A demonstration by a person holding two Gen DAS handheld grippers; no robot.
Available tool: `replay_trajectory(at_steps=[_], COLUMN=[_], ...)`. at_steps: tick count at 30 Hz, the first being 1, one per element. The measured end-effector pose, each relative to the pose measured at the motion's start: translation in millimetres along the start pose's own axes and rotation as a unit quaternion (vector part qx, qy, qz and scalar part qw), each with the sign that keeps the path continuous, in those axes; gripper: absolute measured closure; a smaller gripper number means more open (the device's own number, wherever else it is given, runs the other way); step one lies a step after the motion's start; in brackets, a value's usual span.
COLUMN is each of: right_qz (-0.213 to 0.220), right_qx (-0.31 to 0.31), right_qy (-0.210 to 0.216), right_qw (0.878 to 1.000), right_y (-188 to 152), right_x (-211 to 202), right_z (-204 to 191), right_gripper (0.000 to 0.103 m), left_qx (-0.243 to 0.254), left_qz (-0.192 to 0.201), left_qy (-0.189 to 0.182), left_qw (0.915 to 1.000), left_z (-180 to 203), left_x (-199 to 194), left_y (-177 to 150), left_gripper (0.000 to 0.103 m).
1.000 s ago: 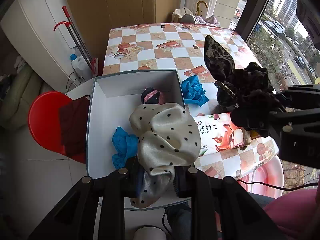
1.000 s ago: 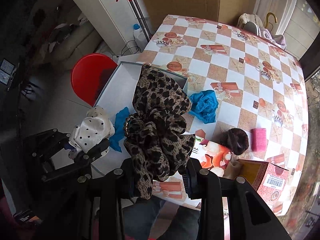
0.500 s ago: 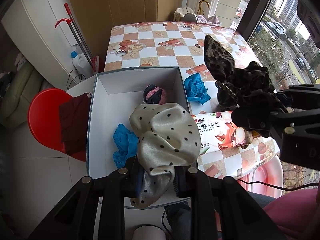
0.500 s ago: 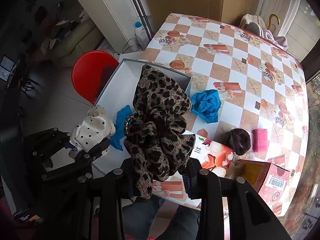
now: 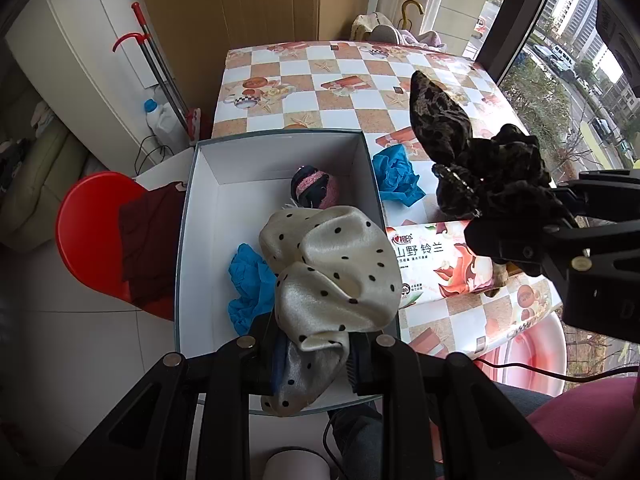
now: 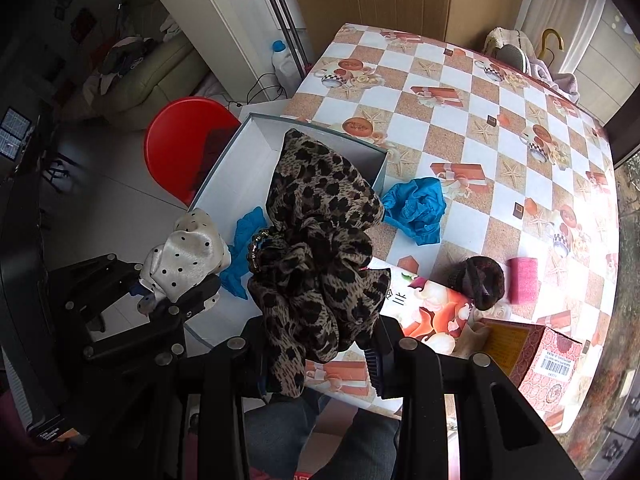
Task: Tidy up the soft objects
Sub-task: 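Lower both scrunchies into the white box and open both tools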
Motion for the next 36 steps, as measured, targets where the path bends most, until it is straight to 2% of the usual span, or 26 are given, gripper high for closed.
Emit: replay_trajectory(at_steps=[36], right_qz=[-0.018], right_qx=[-0.019], right_qy=[-0.002], right_qw=[1.0], right_y=[-3.0], right_x=[10.1], right_z=[-11.9], right_gripper=[0.066], left_qx=[-0.007], left_qz=[-0.008], left_qy=[0.0], left_qw=[0.9999], left_z=[-5.6], left_x=[4.6], left_y=[-6.9], left_gripper=[0.077])
Point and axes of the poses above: each gripper's, at about its wrist camera, not at the fingertips, and x roughly the way its jaws point, z to its right, y to its top, the point moved 10 cm from there along x, roughly the way its jaws point, and after that the axes turned 11 degrees about x, right-handed, at the moved point
